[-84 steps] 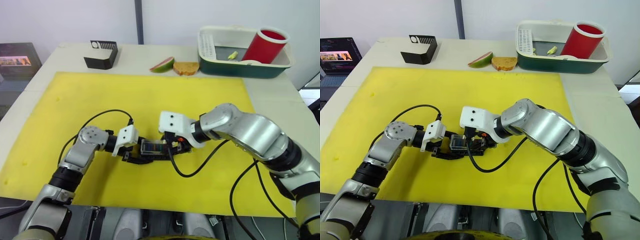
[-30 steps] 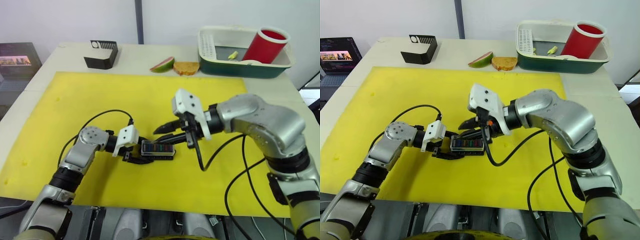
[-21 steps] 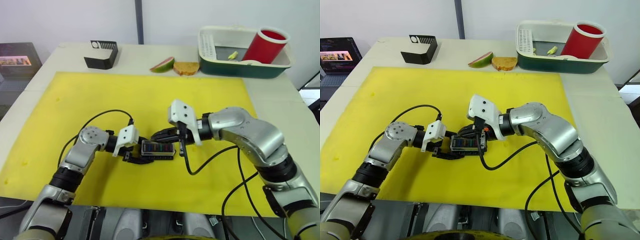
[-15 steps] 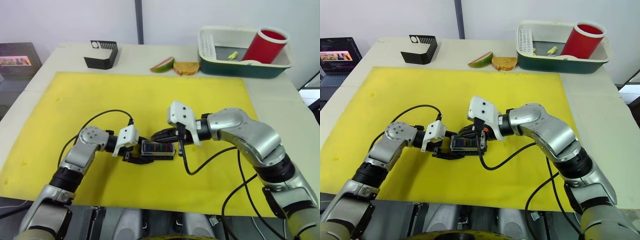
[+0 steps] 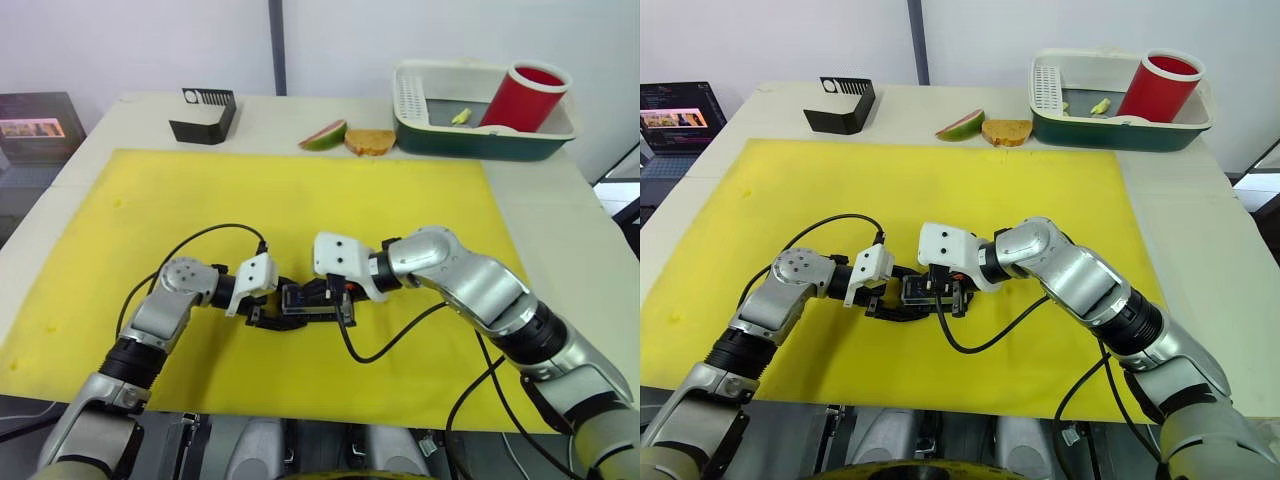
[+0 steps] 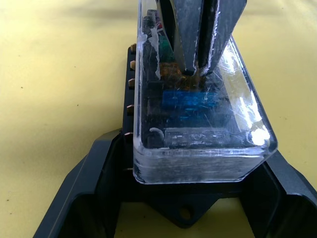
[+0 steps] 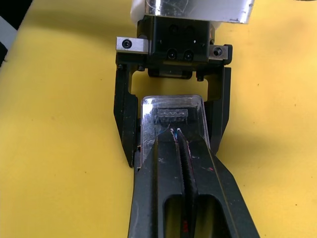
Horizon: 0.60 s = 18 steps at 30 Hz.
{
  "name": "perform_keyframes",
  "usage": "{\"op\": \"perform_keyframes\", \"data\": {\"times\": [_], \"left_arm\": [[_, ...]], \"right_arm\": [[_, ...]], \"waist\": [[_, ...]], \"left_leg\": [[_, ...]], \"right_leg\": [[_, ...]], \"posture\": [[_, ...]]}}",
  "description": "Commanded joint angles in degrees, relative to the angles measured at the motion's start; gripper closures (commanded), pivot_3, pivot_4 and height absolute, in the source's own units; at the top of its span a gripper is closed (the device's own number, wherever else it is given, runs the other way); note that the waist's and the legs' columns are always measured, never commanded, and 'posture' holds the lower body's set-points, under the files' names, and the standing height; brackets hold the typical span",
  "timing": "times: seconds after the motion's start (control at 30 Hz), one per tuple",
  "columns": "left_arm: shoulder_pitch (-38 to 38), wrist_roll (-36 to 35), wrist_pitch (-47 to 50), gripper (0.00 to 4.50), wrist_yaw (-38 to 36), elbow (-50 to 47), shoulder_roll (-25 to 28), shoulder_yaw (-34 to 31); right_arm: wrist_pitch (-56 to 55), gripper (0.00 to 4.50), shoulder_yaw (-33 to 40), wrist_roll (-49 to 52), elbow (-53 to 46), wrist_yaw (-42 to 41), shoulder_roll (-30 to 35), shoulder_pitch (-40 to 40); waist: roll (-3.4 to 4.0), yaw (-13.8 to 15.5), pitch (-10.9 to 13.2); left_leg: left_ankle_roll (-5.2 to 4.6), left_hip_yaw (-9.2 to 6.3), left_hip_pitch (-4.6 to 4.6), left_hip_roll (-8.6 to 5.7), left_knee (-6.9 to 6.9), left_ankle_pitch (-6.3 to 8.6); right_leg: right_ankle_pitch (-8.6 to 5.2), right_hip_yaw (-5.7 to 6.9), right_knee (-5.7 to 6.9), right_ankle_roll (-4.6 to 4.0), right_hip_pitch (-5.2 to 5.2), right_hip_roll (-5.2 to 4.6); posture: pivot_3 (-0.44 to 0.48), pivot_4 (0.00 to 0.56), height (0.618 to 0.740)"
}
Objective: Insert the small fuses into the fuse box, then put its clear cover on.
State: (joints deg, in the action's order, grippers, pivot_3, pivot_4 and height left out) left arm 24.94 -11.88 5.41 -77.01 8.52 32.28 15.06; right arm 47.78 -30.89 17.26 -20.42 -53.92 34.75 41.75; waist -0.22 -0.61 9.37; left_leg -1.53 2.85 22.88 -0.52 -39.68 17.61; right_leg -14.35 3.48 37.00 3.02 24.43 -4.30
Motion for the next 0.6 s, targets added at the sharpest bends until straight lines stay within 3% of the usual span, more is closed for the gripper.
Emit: {"op": "perform_keyframes", "data": {"times": [0.03, 0.2, 0.4, 0.43, 0.47, 0.53, 0.6], "left_arm": [[-0.27, -0.07, -0.76, 1.80, -0.28, -1.32, 0.22, 0.21], [0.01, 0.14, -1.12, 1.80, -0.57, -0.89, 0.37, 0.23], [1.16, 2.30, -1.67, 1.80, -0.76, 0.79, 1.29, 1.25], [1.32, 2.51, -1.76, 1.08, -0.58, 1.02, 1.33, 1.27], [1.40, 2.57, -1.80, 0.86, -0.51, 1.13, 1.41, 1.27], [1.39, 2.62, -1.63, 0.04, -0.40, 1.00, 1.93, 1.12], [0.69, 2.53, -1.86, 0.00, -0.73, 0.08, 3.45, 0.38]], "right_arm": [[1.22, 4.40, 3.88, 1.34, 2.15, 0.20, 0.17, -2.44], [3.46, 4.40, 13.96, 8.07, -1.04, -1.15, 0.80, -1.00], [1.41, 4.40, 17.82, 8.23, -2.99, -5.19, 9.02, -3.21], [1.22, 4.02, 18.31, 8.46, -3.16, -5.56, 9.99, -3.81], [1.00, 3.87, 18.72, 8.65, -3.30, -5.75, 10.68, -4.37], [0.50, 3.09, 19.43, 8.65, -3.53, -6.23, 12.20, -5.52], [-0.03, 2.03, 20.62, 8.73, -3.74, -6.96, 13.98, -6.71]], "waist": [[-0.01, -0.05, 0.00], [0.00, -0.01, 0.02], [0.00, 0.08, 0.02], [0.00, 0.04, 0.02], [0.00, 0.03, 0.02], [0.00, -0.02, 0.02], [0.00, -0.09, 0.03]], "left_leg": [[0.00, 0.00, 0.02, 0.00, 0.00, 0.00], [0.01, 0.02, 0.20, 0.00, 0.00, 0.00], [0.01, 0.01, 0.43, -0.01, 0.00, 0.00], [0.00, 0.01, 0.43, -0.01, 0.00, 0.00], [0.00, 0.01, 0.42, -0.01, 0.00, 0.00], [0.01, 0.00, 0.41, 0.00, 0.01, 0.00], [0.01, 0.01, 0.41, 0.00, 0.01, -0.01]], "right_leg": [[0.00, 0.00, 0.00, 0.00, 0.01, -0.01], [0.03, 0.00, 0.00, 0.05, 0.19, -0.02], [0.09, 0.01, -0.05, 0.15, 0.39, -0.02], [0.08, 0.01, -0.05, 0.14, 0.39, -0.02], [0.08, 0.01, -0.05, 0.14, 0.39, -0.02], [0.08, 0.01, -0.03, 0.13, 0.40, -0.02], [0.08, 0.01, -0.03, 0.13, 0.40, -0.02]], "posture": [[0.000, 0.150, 0.740], [0.000, 0.150, 0.740], [0.000, 0.150, 0.740], [0.000, 0.150, 0.740], [0.000, 0.150, 0.740], [0.000, 0.150, 0.740], [0.000, 0.150, 0.740]]}}
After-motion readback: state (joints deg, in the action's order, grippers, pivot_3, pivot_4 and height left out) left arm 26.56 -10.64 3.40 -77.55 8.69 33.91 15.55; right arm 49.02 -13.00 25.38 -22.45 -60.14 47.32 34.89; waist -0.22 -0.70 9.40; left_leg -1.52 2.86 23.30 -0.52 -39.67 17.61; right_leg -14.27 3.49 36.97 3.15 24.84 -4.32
